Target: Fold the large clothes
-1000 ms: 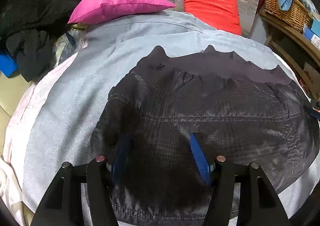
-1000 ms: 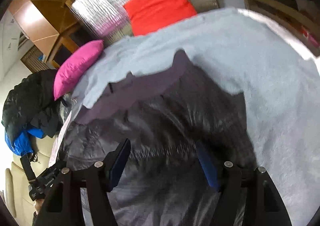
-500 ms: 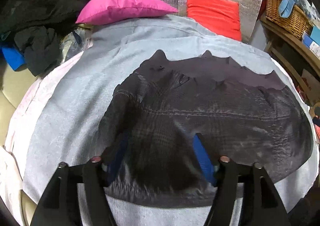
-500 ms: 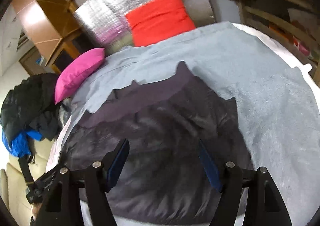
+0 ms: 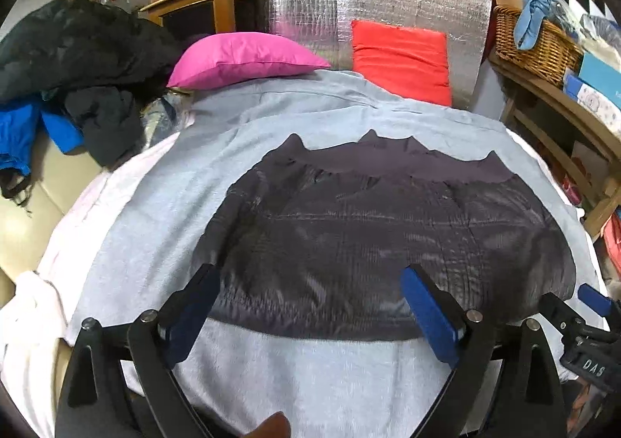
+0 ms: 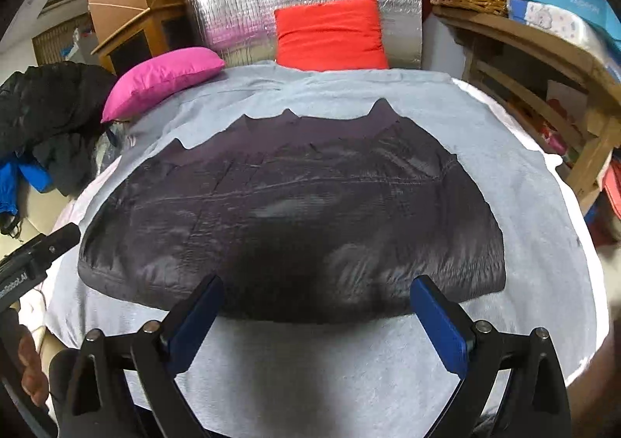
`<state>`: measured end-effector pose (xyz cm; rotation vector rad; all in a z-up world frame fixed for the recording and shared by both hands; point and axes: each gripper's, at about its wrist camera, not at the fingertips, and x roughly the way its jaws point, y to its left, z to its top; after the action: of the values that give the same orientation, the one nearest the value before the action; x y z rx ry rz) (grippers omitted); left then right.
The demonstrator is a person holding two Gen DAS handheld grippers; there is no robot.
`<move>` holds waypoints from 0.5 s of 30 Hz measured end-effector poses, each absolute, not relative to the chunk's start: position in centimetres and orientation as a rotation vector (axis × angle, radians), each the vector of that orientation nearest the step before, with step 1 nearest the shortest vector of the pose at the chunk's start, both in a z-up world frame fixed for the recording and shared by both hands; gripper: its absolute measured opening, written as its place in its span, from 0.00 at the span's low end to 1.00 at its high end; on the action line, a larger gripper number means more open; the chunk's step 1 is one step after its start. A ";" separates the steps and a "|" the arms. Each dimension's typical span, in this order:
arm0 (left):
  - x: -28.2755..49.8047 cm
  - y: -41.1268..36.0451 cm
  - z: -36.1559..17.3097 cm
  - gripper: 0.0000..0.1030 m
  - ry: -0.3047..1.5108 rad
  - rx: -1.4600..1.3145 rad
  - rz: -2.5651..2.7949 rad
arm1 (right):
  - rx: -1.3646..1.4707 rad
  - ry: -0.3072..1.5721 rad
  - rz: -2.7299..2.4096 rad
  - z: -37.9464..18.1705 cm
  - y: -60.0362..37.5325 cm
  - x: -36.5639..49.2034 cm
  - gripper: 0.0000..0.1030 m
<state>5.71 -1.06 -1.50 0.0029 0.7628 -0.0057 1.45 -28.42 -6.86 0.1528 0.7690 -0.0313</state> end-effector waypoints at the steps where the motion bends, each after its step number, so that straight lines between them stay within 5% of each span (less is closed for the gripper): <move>1: 5.4 -1.1 -1.4 0.92 0.762 -0.002 -0.001 | 0.135 0.761 -0.046 -6.7 -28.0 1.1 0.96; 15: 3.1 -1.9 -0.1 0.92 0.727 0.031 -0.016 | 0.094 0.721 -0.078 -4.4 -26.3 -1.4 0.96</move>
<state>3.05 -1.88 -0.13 0.0315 0.7271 -0.0155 -1.42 -26.35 -4.42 0.0938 0.7212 -0.0785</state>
